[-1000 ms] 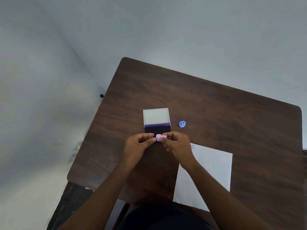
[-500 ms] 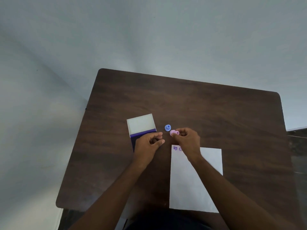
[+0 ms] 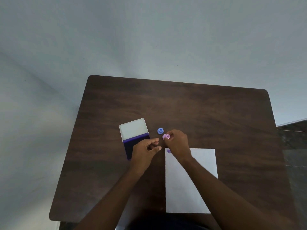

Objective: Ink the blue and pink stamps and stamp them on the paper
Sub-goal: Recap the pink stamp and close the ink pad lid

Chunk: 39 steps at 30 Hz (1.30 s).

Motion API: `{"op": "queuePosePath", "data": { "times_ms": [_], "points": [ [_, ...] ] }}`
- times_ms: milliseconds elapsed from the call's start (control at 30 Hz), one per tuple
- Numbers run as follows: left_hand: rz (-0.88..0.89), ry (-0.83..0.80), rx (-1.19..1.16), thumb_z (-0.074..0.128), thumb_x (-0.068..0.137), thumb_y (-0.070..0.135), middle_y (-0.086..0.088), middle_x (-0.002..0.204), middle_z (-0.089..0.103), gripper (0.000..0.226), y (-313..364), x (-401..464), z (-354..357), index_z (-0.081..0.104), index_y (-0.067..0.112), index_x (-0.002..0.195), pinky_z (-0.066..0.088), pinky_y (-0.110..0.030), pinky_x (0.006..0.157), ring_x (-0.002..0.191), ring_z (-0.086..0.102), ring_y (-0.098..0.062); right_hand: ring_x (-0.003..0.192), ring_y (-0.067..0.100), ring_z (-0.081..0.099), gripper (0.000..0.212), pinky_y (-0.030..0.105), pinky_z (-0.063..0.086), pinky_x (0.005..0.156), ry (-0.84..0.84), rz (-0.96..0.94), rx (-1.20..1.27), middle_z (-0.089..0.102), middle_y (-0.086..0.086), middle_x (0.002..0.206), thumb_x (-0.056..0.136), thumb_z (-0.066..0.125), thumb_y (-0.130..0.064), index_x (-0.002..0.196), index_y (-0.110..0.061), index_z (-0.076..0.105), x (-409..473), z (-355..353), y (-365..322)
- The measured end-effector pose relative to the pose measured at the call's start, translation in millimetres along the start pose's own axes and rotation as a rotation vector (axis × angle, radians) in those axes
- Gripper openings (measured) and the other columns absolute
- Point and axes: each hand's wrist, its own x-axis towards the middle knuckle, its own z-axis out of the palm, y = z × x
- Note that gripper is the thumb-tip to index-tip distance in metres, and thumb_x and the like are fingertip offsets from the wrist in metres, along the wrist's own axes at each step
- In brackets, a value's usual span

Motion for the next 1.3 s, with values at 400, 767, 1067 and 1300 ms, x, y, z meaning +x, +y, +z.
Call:
{"op": "queuePosePath", "data": {
  "times_ms": [400, 767, 1067, 1300],
  "points": [
    [-0.028, 0.005, -0.037, 0.075, 0.083, 0.017, 0.003, 0.107, 0.072, 0.037, -2.6, 0.5, -5.0, 0.069, 0.014, 0.119, 0.054, -0.019, 0.086, 0.089, 0.065, -0.006, 0.062, 0.014, 0.058, 0.014, 0.025, 0.050, 0.066, -0.037, 0.023, -0.139, 0.062, 0.003, 0.071, 0.085, 0.067, -0.023, 0.085, -0.009, 0.067, 7.1, 9.9, -0.9],
    [-0.060, 0.064, -0.121, 0.073, 0.085, 0.020, 0.004, 0.108, 0.071, 0.032, -14.2, -0.3, -13.3, 0.069, 0.016, 0.117, 0.050, -0.014, 0.081, 0.091, 0.064, -0.002, 0.074, 0.013, 0.060, 0.013, 0.025, 0.051, 0.067, 0.106, -0.095, 0.012, 0.061, -0.003, 0.087, 0.086, 0.065, -0.025, 0.093, -0.023, 0.055, -12.0, 1.7, 0.2],
    [-0.113, 0.275, -0.220, 0.051, 0.095, 0.049, 0.011, 0.086, 0.070, 0.022, -42.7, 4.0, -50.3, 0.066, 0.039, 0.083, 0.051, -0.028, 0.069, 0.082, 0.065, -0.005, 0.089, 0.010, 0.061, 0.018, 0.015, 0.047, 0.076, -0.062, -0.409, 0.035, 0.070, 0.004, 0.104, 0.089, 0.061, -0.018, 0.104, -0.013, 0.067, -11.9, 10.6, -36.9],
    [-0.201, 0.370, -0.271, 0.049, 0.097, 0.045, 0.013, 0.101, 0.070, 0.020, -47.3, 16.4, -78.8, 0.068, 0.038, 0.100, 0.051, -0.026, 0.073, 0.092, 0.064, -0.001, 0.121, 0.023, 0.049, 0.046, 0.029, 0.037, 0.102, -0.214, -0.442, -0.207, 0.052, 0.012, 0.133, 0.088, 0.059, -0.013, 0.133, -0.006, 0.049, -6.5, 32.2, -67.9]
  ]
}}
